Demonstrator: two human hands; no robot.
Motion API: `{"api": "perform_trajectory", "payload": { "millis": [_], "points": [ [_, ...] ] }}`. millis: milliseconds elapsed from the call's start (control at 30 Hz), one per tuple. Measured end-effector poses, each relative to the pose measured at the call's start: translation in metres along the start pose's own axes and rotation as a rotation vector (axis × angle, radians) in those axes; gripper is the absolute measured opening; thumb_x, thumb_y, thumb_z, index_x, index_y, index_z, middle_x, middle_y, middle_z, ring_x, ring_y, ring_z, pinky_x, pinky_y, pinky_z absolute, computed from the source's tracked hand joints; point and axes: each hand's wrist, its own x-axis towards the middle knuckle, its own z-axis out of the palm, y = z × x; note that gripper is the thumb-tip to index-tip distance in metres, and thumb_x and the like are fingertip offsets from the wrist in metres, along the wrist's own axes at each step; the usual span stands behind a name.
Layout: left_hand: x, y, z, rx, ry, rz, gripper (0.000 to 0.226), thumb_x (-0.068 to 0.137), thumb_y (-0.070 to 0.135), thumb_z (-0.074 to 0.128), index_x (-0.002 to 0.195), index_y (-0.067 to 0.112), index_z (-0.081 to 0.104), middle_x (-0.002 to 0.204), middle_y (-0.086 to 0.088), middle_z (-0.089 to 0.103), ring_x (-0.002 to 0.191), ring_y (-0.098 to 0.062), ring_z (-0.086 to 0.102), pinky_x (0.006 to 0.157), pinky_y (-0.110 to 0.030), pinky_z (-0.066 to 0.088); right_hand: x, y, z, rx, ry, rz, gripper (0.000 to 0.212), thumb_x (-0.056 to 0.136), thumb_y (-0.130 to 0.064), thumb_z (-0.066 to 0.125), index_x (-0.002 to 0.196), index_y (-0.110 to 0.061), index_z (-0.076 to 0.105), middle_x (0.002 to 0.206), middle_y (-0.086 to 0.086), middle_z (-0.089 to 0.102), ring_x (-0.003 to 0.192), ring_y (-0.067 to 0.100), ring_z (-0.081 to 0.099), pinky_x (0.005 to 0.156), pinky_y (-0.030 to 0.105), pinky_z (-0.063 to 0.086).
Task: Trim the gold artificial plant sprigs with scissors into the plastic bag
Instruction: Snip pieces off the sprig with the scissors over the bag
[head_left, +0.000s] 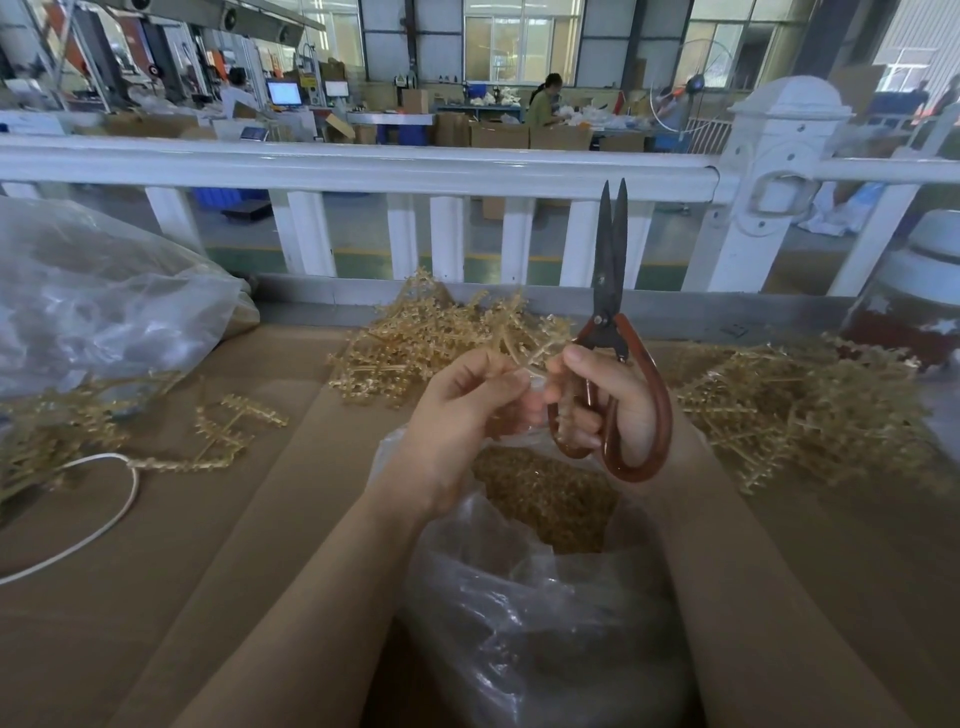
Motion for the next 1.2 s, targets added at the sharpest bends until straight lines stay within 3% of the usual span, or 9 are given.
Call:
{"api": "perform_trajectory", "payload": {
  "millis": [100,233,433,600,700,867,933,1067,1200],
  "points": [
    [0.000,0.000,-0.002,0.060,0.044,0.077,0.025,0.094,0.003,0.059,0.072,0.014,0.055,0.056,0.002,0.047,0.051,-0.015,0.041,0.055,-0.031,0.037,-0.002,0.000,-0.004,-0.048,0.043,-0.022,0.027,0.085,-0.043,0.075,0.084,-0.016,0.076,0.086,0.013,0.074,0.041,0.008,0.038,0.040,0.020,0.027],
    [0.002,0.003,-0.006,0.117,0.087,0.108,0.025,0.087,-0.001,0.062,0.067,0.013,0.055,0.060,0.004,0.045,0.053,-0.008,0.036,0.054,-0.028,0.030,-0.003,-0.001,-0.009,-0.072,0.116,-0.096,0.042,0.082,-0.056,0.076,0.087,-0.014,0.077,0.082,0.007,0.070,0.043,0.009,0.039,0.040,0.020,0.030],
    [0.001,0.003,-0.008,0.109,0.026,0.038,0.040,0.086,-0.010,0.058,0.056,0.017,0.054,0.049,0.009,0.041,0.044,-0.006,0.032,0.048,-0.026,0.029,-0.006,-0.007,-0.008,-0.222,0.118,0.022,0.045,0.079,-0.040,0.084,0.091,0.002,0.072,0.060,0.003,0.056,0.044,0.015,0.038,0.041,0.024,0.031],
    [0.002,0.001,-0.011,-0.062,0.056,-0.070,0.036,0.088,0.003,0.062,0.056,0.019,0.058,0.051,0.004,0.042,0.048,-0.010,0.037,0.053,-0.024,0.037,-0.007,-0.009,-0.002,-0.277,0.086,0.076,0.005,0.089,-0.013,0.074,0.090,-0.008,0.074,0.058,-0.005,0.063,0.042,0.011,0.039,0.040,0.023,0.031],
    [0.001,0.001,-0.012,-0.228,0.041,-0.210,0.022,0.075,0.032,0.078,0.069,0.018,0.061,0.068,0.003,0.058,0.064,-0.010,0.059,0.062,-0.023,0.053,-0.005,-0.007,-0.001,-0.270,0.114,0.070,0.005,0.087,-0.012,0.076,0.083,-0.015,0.076,0.052,-0.006,0.059,0.039,0.011,0.039,0.039,0.022,0.030],
    [0.002,-0.002,-0.012,-0.359,0.020,-0.325,0.079,0.064,0.057,0.079,0.126,0.015,0.054,0.109,-0.011,0.074,0.103,-0.025,0.071,0.077,-0.036,0.059,0.001,-0.002,0.002,-0.194,0.280,0.057,0.012,0.084,-0.010,0.080,0.075,-0.017,0.077,0.066,0.010,0.064,0.039,0.012,0.040,0.036,0.020,0.032],
    [0.001,-0.001,-0.015,-0.405,-0.005,-0.343,0.076,0.073,0.054,0.069,0.131,0.011,0.049,0.120,-0.018,0.070,0.109,-0.029,0.069,0.083,-0.040,0.059,0.002,-0.001,0.001,-0.163,0.324,0.035,0.005,0.085,-0.009,0.079,0.084,-0.011,0.075,0.072,0.008,0.068,0.039,0.011,0.042,0.035,0.019,0.034],
    [0.001,-0.002,-0.021,-0.358,-0.197,-0.354,0.085,0.055,0.028,0.087,0.128,0.004,0.051,0.131,-0.012,0.065,0.118,-0.027,0.064,0.100,-0.040,0.048,0.004,-0.001,0.000,-0.025,0.412,0.027,0.007,0.086,-0.006,0.077,0.089,-0.007,0.070,0.066,0.003,0.065,0.038,0.007,0.044,0.035,0.017,0.036],
    [0.000,-0.003,-0.015,-0.157,-0.206,-0.359,0.078,0.065,-0.005,0.082,0.135,0.012,0.051,0.125,-0.008,0.068,0.111,-0.022,0.068,0.085,-0.026,0.056,0.003,-0.002,-0.001,0.091,0.440,0.008,0.006,0.087,-0.004,0.074,0.088,-0.005,0.069,0.062,-0.002,0.066,0.039,0.005,0.046,0.035,0.016,0.037]
  ]
}}
